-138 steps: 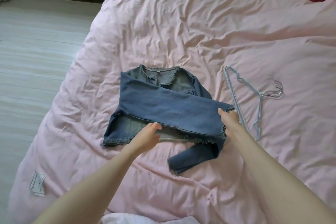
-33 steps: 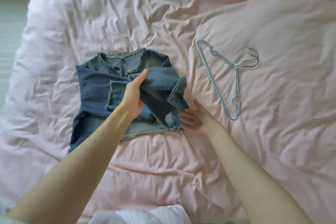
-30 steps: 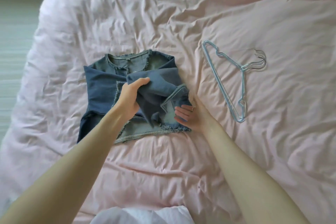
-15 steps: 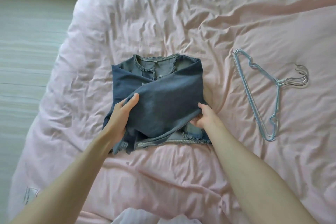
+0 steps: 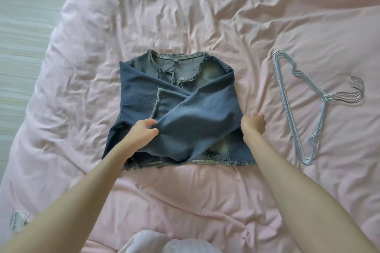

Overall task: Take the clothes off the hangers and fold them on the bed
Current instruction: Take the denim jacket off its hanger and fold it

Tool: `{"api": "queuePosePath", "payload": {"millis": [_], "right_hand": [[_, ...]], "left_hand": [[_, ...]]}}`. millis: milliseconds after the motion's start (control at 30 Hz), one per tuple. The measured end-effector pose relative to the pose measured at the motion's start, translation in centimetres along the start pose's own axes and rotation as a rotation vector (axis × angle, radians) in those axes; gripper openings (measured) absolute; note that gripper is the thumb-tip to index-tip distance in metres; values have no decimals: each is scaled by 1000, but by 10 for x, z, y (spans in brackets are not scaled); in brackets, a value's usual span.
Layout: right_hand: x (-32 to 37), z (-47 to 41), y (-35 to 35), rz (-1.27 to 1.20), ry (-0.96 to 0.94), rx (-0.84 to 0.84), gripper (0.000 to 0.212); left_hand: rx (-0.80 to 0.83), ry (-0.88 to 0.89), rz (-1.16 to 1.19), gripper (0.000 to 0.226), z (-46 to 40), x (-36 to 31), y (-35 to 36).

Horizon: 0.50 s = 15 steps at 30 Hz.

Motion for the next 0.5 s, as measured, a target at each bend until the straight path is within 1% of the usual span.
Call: {"api": "queuePosePath", "payload": {"millis": [33, 100, 200, 267, 333, 367, 400, 433, 500], "right_hand": [[12, 3, 0, 139, -145, -54, 38], [37, 6, 7, 320, -399, -78, 38], [71, 8, 27, 458, -708, -82, 39], [93, 11, 41, 594, -922, -96, 49], [115, 11, 56, 808, -1109, -90, 59], [124, 9, 62, 953, -1170, -100, 59], [132, 5, 67, 1105, -1192, -118, 56], [140, 0, 69, 1232, -1179, -150, 50], [158, -10, 70, 1357, -1111, -215, 35]], "left_hand": [[61, -25, -57, 18, -1, 4, 1], [116, -81, -103, 20, -6, 11, 3], [98, -109, -120, 27, -17, 18, 7], [105, -97, -148, 25, -26, 21, 9], [119, -81, -183, 24, -35, 24, 8], [129, -68, -196, 22, -39, 24, 7], [131, -49, -193, 18, -42, 25, 5], [124, -28, -180, 17, -45, 25, 2], [115, 8, -168, 21, -51, 30, -4]]}}
Point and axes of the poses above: each hand's wrist, its own z-axis away from the middle knuckle, its own y-axis out of the palm, x = y × z, the point moved 3 cm from there along -z, towards the middle knuckle, and after that the axes turned 14 degrees about y, right-handed, at the moved point
